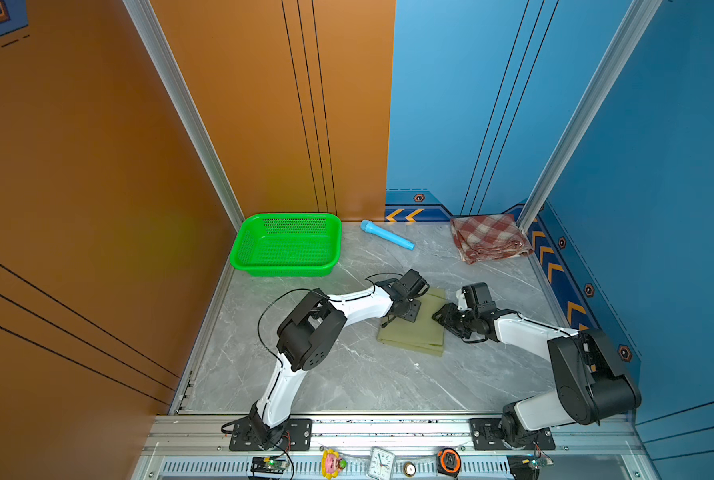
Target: Fold and stack the skirts
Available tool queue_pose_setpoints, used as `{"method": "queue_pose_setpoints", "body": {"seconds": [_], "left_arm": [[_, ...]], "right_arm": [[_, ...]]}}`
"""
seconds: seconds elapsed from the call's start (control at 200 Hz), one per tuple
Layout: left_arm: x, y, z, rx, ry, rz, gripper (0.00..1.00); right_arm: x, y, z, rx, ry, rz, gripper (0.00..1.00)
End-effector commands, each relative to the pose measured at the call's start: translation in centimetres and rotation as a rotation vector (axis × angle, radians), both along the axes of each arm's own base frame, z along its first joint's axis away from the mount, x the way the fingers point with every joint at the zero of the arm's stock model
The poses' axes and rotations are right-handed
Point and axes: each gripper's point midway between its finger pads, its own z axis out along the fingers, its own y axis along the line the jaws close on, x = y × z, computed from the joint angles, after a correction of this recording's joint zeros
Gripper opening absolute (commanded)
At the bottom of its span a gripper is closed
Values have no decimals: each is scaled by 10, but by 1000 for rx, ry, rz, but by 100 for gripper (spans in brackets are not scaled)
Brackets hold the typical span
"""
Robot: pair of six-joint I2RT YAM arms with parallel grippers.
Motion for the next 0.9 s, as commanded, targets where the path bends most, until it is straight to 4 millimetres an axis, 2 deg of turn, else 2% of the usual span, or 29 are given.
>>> {"method": "queue_pose_setpoints", "body": {"seconds": [0.0,0.125,0.31,0.406,0.546,0.591,0.691,0.801,0.896], "left_arm": [[-17,13,-37,91,72,-19,56],[-20,13,-41,94,83,-22,56],[-22,13,-48,94,99,-24,54],[-23,12,-49,91,103,-26,54],[-22,9,-46,78,104,-26,54],[-21,7,-41,66,99,-30,54],[-15,2,-15,18,70,-41,55],[-5,4,33,-61,5,-36,62],[-1,13,75,-119,-61,-24,68]], "right_arm": [[-41,-9,-46,-46,188,-24,49],[-41,-3,-54,-5,199,-32,44],[-31,9,-50,57,165,-20,34],[-22,14,-42,79,131,-10,23],[-5,23,-19,127,47,4,0],[0,25,-10,140,26,1,0],[10,27,11,165,-23,-8,0],[19,27,39,176,-73,-36,0],[25,23,63,168,-102,-76,0]]}}
